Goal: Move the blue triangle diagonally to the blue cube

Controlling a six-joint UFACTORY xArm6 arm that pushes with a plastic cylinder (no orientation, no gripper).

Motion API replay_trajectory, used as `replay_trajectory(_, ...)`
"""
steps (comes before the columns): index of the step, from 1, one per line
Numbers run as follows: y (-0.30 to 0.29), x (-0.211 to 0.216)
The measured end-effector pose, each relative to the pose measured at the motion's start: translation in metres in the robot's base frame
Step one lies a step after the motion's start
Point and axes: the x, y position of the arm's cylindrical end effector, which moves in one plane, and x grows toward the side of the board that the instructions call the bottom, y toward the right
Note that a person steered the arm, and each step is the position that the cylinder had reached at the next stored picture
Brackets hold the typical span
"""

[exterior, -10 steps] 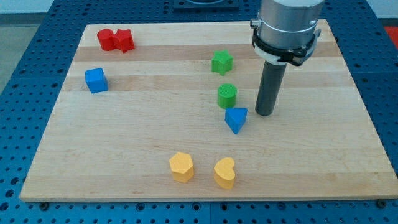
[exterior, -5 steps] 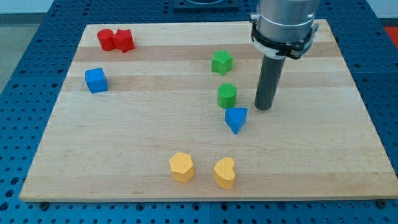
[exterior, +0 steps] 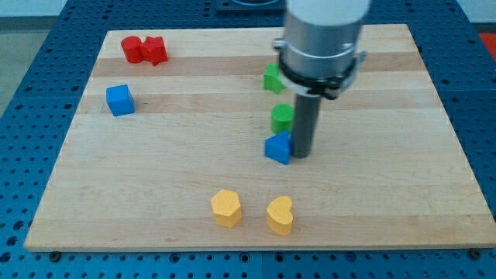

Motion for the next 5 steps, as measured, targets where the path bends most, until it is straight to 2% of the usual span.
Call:
replay_trajectory(3,-0.127,0.002)
replay_trajectory(5,-0.135,0.004)
